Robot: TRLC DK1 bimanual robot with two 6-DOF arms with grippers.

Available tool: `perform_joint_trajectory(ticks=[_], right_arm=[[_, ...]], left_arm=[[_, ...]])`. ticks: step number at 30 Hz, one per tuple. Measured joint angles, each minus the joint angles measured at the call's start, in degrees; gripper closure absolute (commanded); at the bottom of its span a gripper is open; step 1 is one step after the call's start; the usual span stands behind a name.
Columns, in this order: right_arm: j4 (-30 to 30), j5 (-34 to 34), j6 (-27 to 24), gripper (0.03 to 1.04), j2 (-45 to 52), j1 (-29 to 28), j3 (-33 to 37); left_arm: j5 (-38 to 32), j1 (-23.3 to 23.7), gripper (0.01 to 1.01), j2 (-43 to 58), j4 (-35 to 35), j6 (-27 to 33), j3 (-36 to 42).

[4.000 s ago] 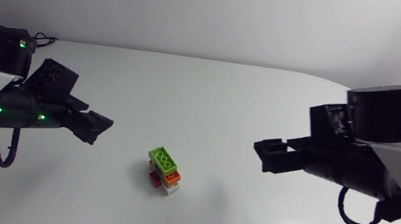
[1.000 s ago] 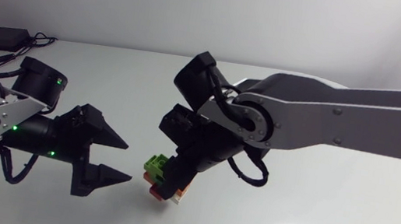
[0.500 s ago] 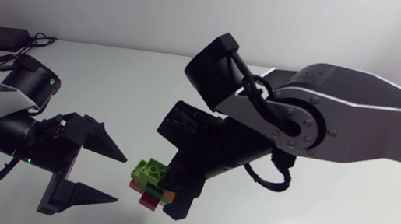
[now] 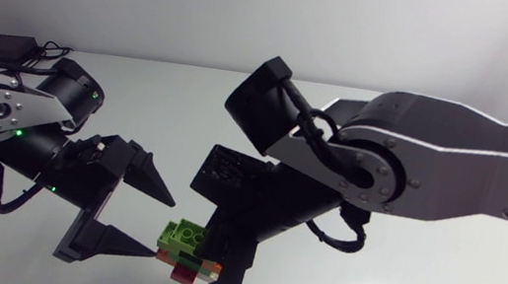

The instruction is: Separate the duplo bricks

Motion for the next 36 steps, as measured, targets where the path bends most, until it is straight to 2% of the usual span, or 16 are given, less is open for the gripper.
perform_joint_trajectory(ticks=[10,19,23,27,32,36], right_arm=[[0.2,-0.4,-1.2,0.79,1.0,0.0,0.0],[0.9,-0.4,-1.2,0.79,1.4,-0.8,0.7],[1.4,-0.4,-1.2,0.79,1.4,-0.7,1.5],[1.7,-0.6,-1.2,0.79,1.4,-0.7,2.0],[1.7,-1.0,-1.2,0.79,1.4,-0.7,2.0],[2.2,-1.1,-1.0,0.79,1.4,-0.7,2.0]], left_arm=[[0.9,-2.9,0.103,3.2,-1.8,2.8,2.4],[2.4,-3.1,0.123,6.6,-1.8,3.1,3.4],[3.0,-3.1,0.166,8.0,-1.8,3.2,3.4],[4.3,-3.1,0.379,8.3,-1.8,3.2,3.4],[6.6,-3.0,0.500,8.7,-1.8,3.2,3.5],[6.8,-3.0,0.561,8.9,-1.8,3.2,3.7]])
